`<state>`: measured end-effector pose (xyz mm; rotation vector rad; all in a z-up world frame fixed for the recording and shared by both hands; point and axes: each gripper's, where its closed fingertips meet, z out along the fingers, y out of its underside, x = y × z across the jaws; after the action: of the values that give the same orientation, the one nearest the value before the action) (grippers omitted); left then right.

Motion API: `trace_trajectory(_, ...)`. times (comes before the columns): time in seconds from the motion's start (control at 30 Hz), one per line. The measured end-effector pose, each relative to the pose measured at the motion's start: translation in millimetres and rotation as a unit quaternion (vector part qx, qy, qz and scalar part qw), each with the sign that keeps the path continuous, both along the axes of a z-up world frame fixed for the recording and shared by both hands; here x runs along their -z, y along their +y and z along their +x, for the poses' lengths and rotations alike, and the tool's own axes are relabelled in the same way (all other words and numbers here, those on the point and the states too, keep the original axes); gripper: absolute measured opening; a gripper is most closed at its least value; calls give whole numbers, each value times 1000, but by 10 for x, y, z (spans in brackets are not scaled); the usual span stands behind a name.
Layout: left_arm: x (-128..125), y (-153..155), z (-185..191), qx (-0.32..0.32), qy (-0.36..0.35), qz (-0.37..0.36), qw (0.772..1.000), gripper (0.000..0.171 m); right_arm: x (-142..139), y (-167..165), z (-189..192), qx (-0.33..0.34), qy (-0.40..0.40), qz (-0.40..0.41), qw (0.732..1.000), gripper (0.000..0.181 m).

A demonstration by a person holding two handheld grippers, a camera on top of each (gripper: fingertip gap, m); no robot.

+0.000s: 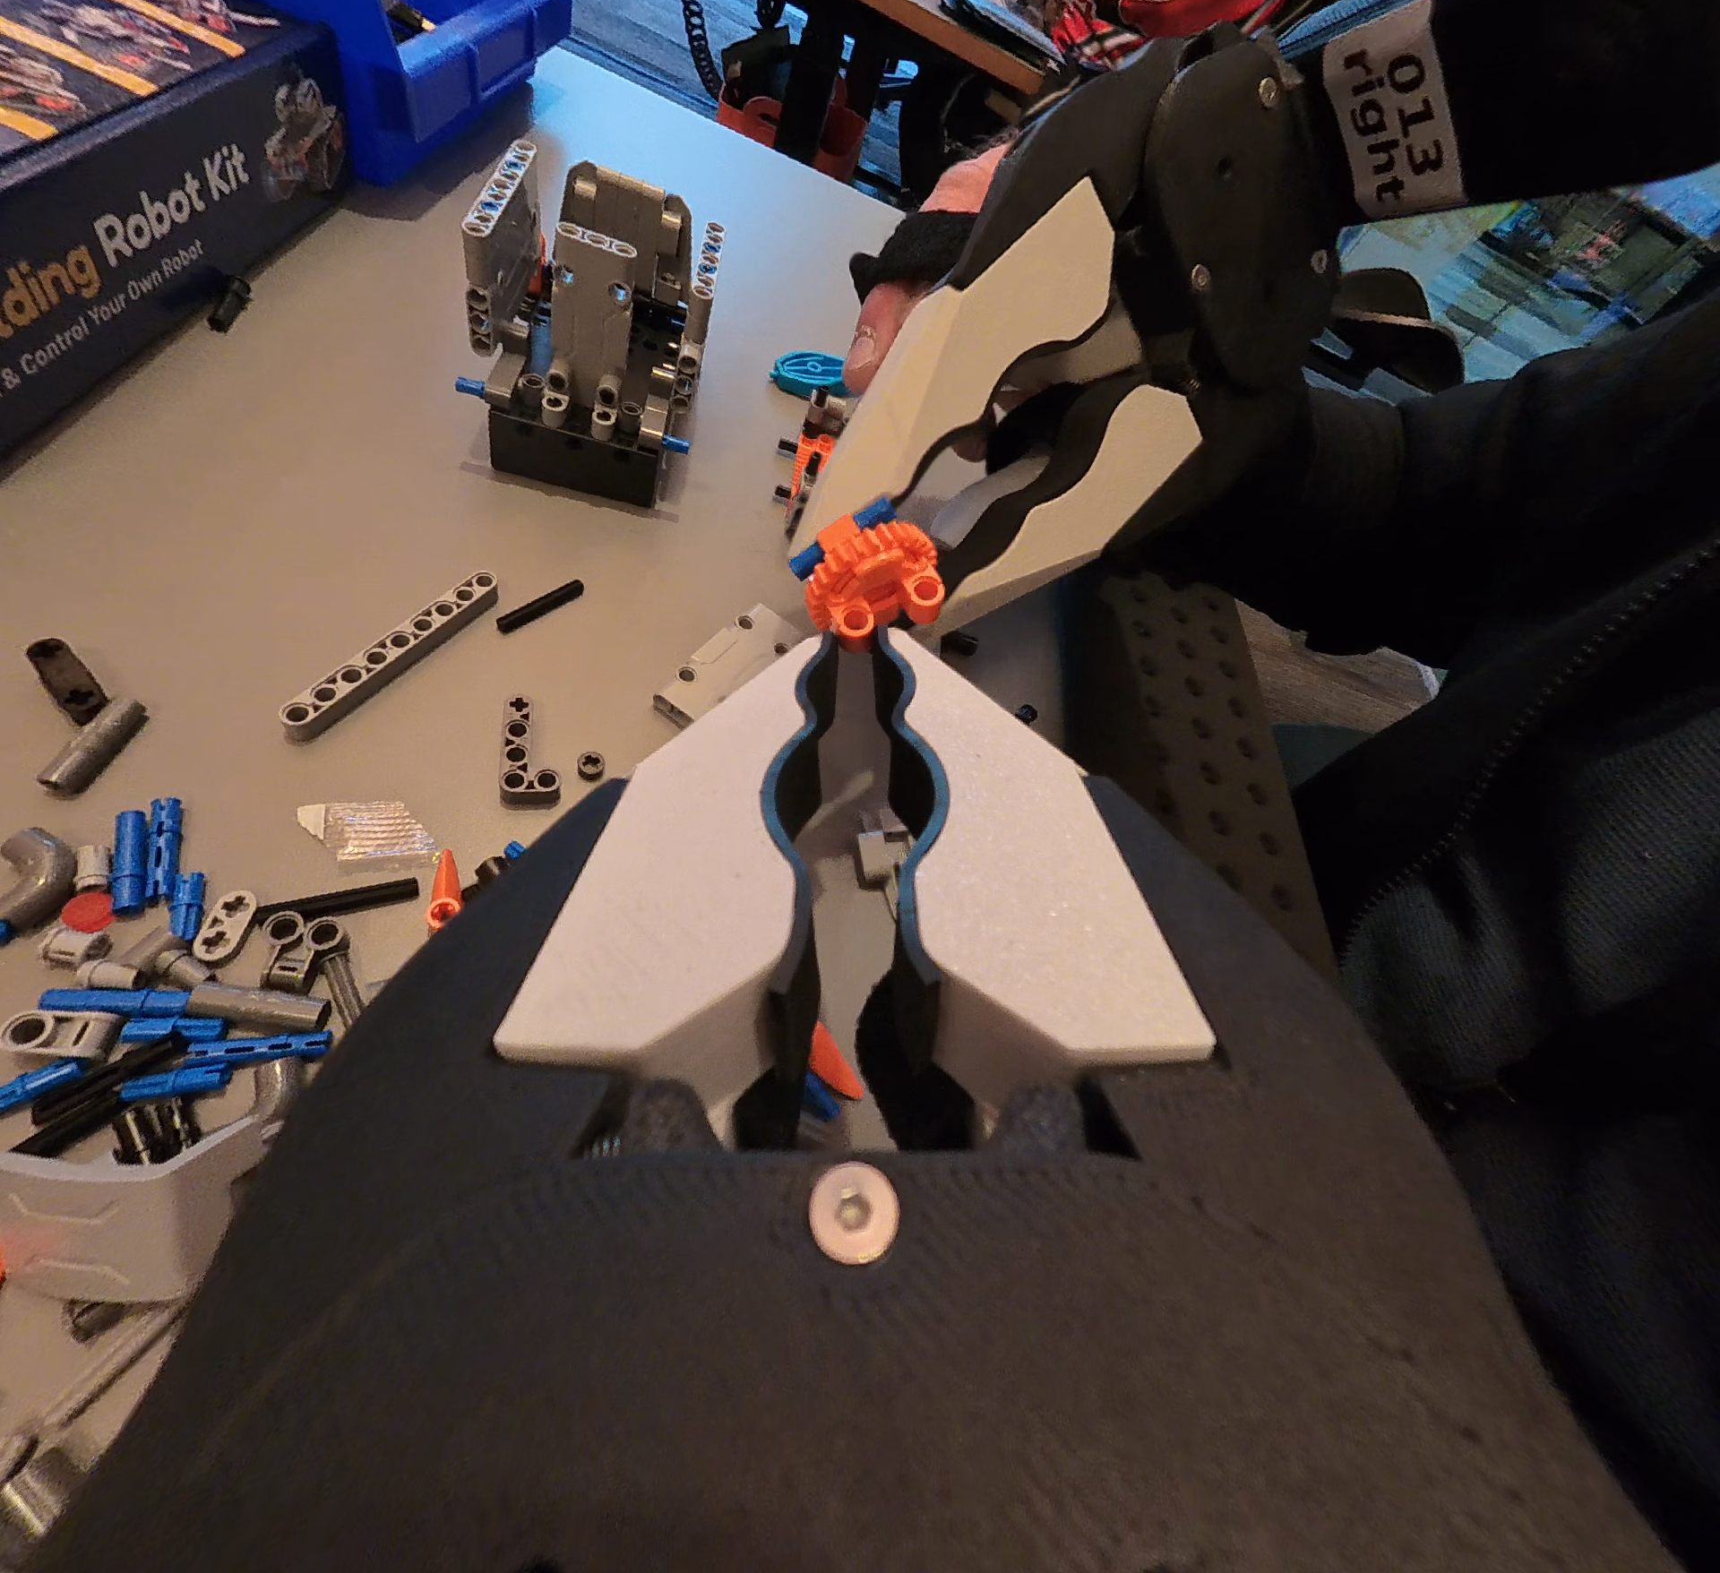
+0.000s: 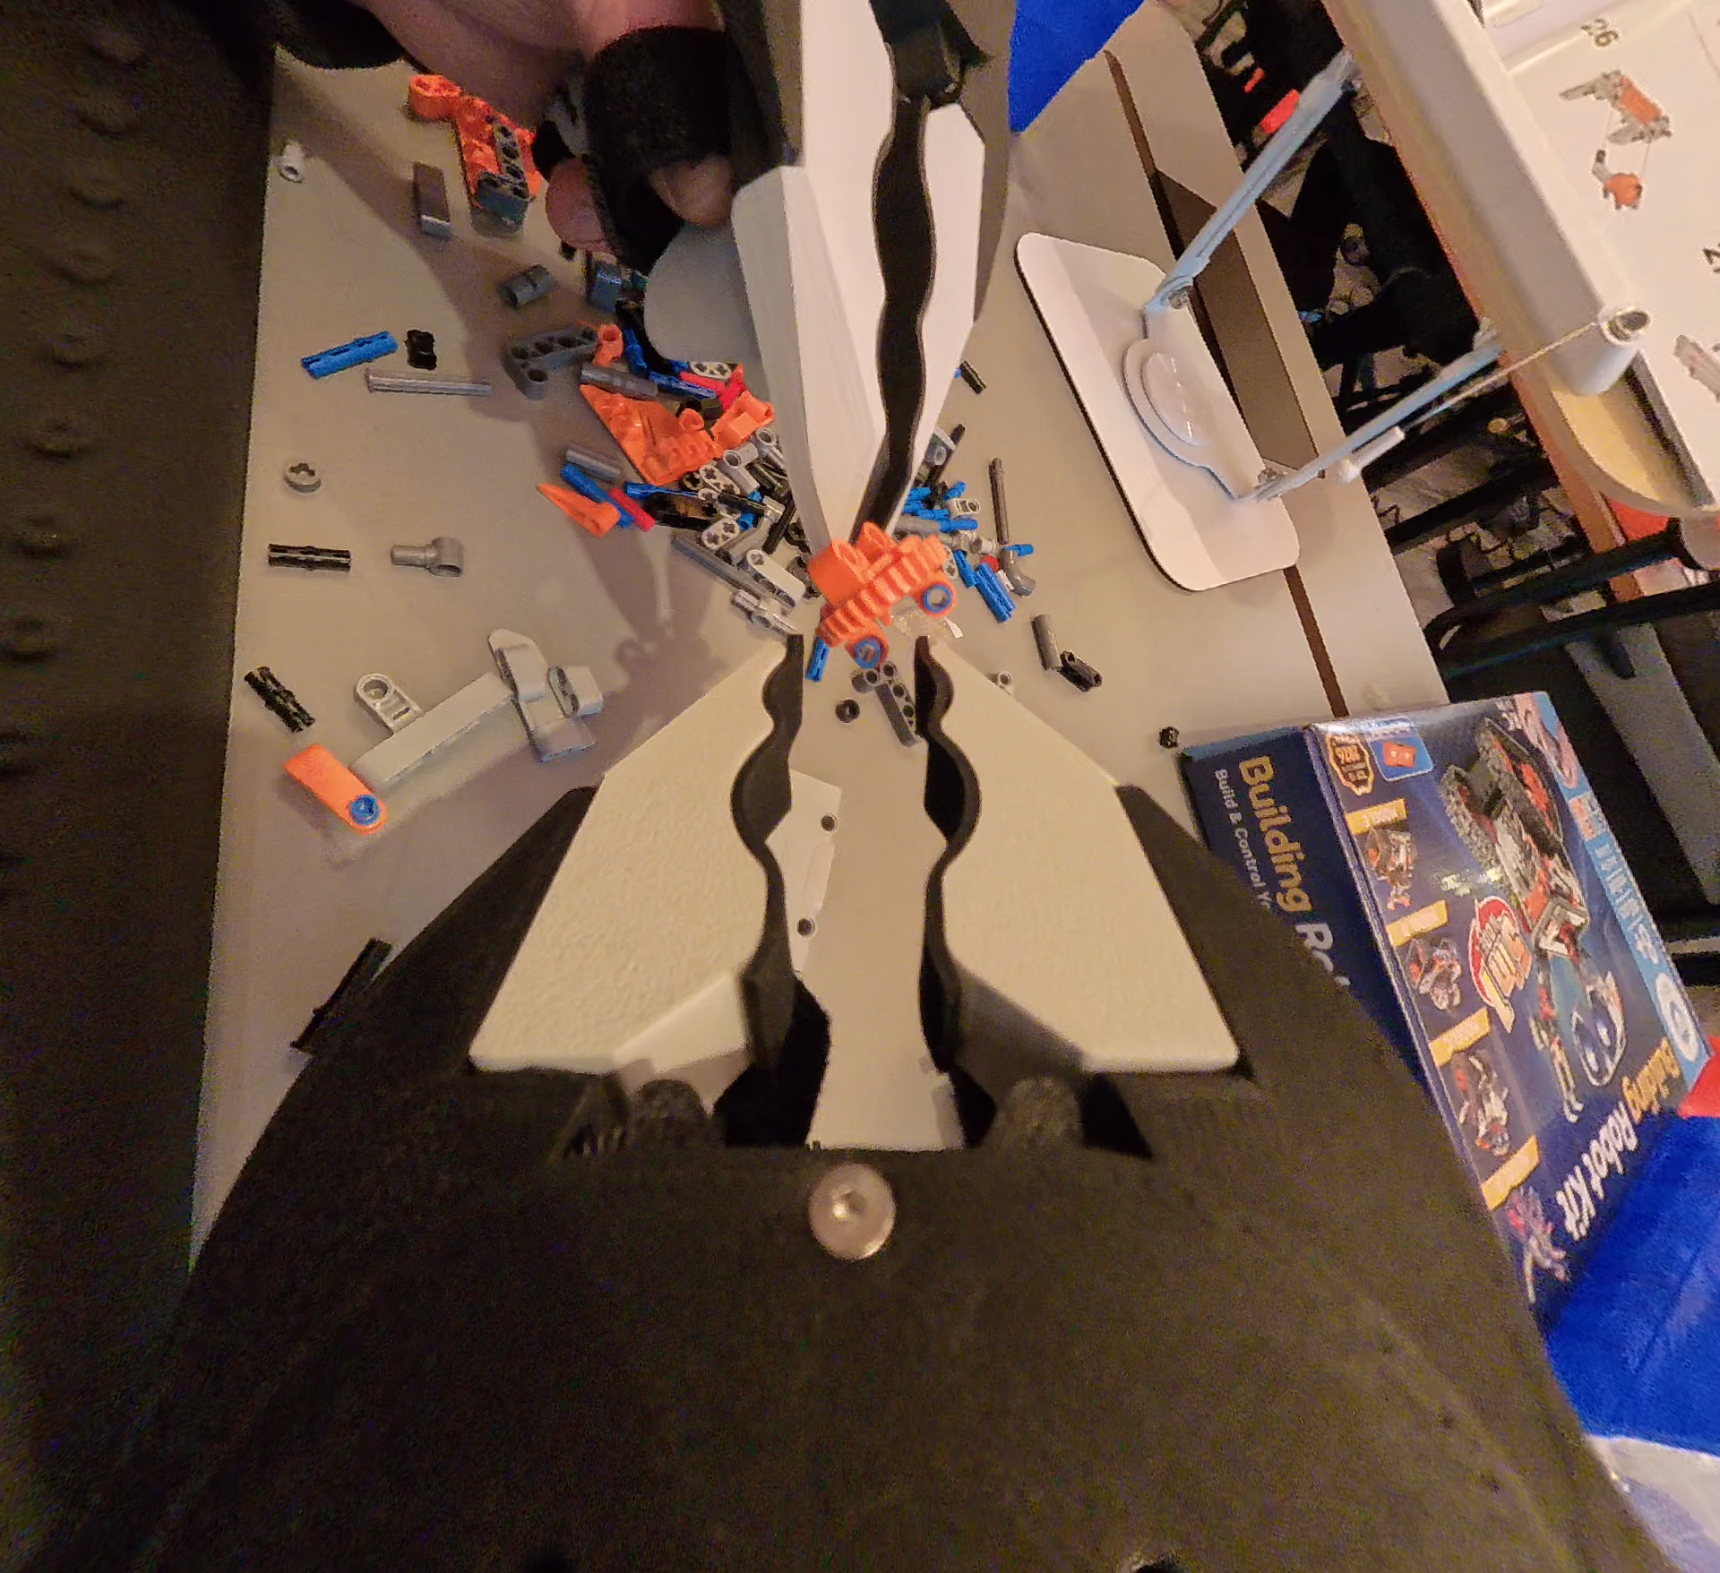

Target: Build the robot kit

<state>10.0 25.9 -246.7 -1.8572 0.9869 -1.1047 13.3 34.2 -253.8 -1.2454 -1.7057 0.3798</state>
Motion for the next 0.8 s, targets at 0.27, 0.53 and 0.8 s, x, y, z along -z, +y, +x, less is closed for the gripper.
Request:
trace_trajectory(0.27, -29, 35, -10, -14, 15, 39, 999, 5, -83, 32, -2, 7, 23, -2, 1000, 29)
trace_trajectory(0.53, 18, 71, -14, -29, 57, 80, 995, 5, -126, 31, -27, 11, 27, 33, 999, 36)
trace_trajectory(0.8, 48, 52, 7, -27, 79, 95, 992, 5, 4, 28, -38, 8, -6, 44, 999, 30)
